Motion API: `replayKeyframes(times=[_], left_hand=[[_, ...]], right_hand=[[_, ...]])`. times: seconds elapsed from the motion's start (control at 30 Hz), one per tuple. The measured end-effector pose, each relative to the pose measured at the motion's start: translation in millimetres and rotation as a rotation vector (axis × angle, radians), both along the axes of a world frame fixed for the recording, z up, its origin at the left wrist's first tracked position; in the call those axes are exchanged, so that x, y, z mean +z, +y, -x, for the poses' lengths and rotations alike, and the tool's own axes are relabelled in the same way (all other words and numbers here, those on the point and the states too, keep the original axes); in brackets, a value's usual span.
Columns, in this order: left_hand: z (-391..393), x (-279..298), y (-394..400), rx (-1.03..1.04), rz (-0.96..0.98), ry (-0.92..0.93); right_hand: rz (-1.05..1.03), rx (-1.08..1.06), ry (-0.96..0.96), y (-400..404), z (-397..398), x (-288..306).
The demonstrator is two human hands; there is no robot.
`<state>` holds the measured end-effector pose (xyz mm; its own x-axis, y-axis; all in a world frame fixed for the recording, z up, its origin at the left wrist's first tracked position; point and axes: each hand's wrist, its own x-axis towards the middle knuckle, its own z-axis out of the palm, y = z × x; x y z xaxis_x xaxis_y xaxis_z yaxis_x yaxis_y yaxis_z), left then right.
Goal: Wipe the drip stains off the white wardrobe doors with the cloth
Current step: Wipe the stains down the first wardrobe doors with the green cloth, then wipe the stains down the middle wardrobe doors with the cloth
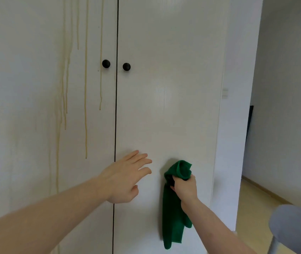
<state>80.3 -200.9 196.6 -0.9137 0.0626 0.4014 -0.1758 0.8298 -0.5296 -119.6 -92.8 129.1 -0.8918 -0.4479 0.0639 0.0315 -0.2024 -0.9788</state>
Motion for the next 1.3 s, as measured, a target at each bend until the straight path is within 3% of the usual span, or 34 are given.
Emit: replayKeyframes(times=[0.23,0.43,0.67,0.87,1.03,1.17,1.3], left_hand=[[-50,68,8,0.006,-0.005,0.119],[-84,80,2,0.025,-0.105,0.200],[-129,29,-13,0.108,-0.456,0.275],[-122,-7,-35,0.234,-0.777,0.282],[-87,-18,-75,0.138,-1.133,0.361],[-82,6,-99,0.166,-1.319,0.388],[-103,95,-107,0.207,-1.372,0.444]], right_hand=[[0.118,0.064,0.113,0,-29,91],[0.106,0.148,0.284,-3,-69,122],[-0.024,0.358,0.466,-10,-107,97],[-0.215,0.580,0.709,-45,-108,77],[-0.240,0.799,0.743,-89,-101,81],[-0.273,0.816,0.792,-111,-96,116],[-0.292,0.808,0.773,-117,-99,199]])
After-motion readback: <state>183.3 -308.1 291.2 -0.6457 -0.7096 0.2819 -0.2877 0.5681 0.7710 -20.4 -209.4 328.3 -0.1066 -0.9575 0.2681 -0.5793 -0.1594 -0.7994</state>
